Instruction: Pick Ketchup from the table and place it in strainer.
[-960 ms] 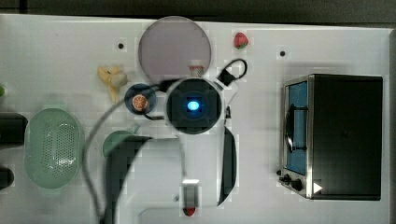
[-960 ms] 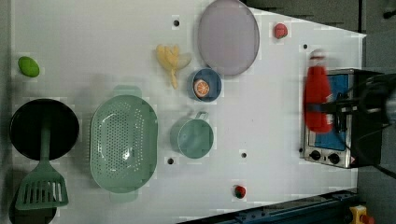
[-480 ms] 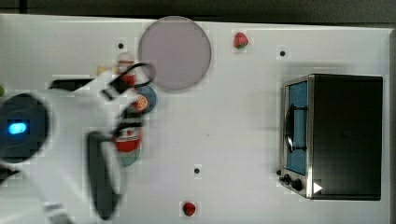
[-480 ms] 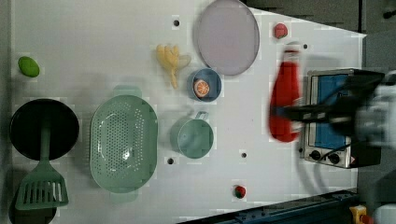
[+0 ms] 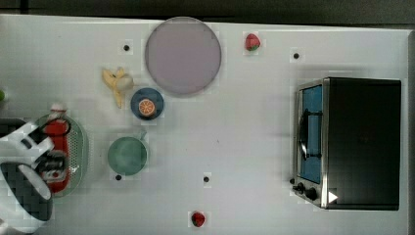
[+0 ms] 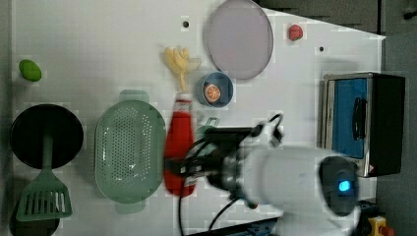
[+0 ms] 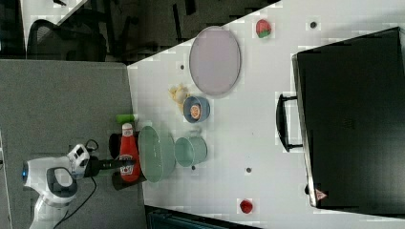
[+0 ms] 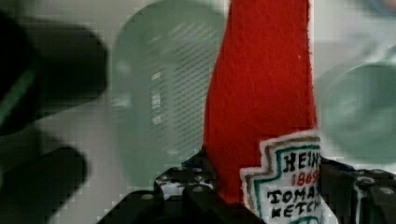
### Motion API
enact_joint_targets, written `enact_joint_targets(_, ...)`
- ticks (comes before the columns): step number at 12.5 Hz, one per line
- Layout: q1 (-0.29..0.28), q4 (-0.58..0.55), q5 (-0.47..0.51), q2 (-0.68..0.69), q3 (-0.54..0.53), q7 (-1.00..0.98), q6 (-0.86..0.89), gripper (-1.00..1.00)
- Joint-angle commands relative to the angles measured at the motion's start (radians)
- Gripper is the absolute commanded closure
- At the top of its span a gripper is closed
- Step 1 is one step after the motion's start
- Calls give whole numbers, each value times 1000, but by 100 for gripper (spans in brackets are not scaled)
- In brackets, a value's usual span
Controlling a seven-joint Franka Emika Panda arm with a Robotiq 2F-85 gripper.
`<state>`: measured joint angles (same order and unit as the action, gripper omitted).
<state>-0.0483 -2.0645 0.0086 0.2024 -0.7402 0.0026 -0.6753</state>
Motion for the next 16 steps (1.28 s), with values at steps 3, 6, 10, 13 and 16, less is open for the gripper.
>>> enact_joint_targets(3, -37, 2, -21, 159, 6, 228, -183, -96)
enact_joint_targets(6, -25, 3, -21, 136, 7, 268, -170, -100)
enact_joint_targets(10, 75, 20, -17, -87, 34, 284, 79, -100)
enact_joint_targets(13, 172, 61, -17, -255, 146, 173, 310, -100)
enact_joint_targets(16, 227, 82, -17, -353, 329, 153, 411, -100)
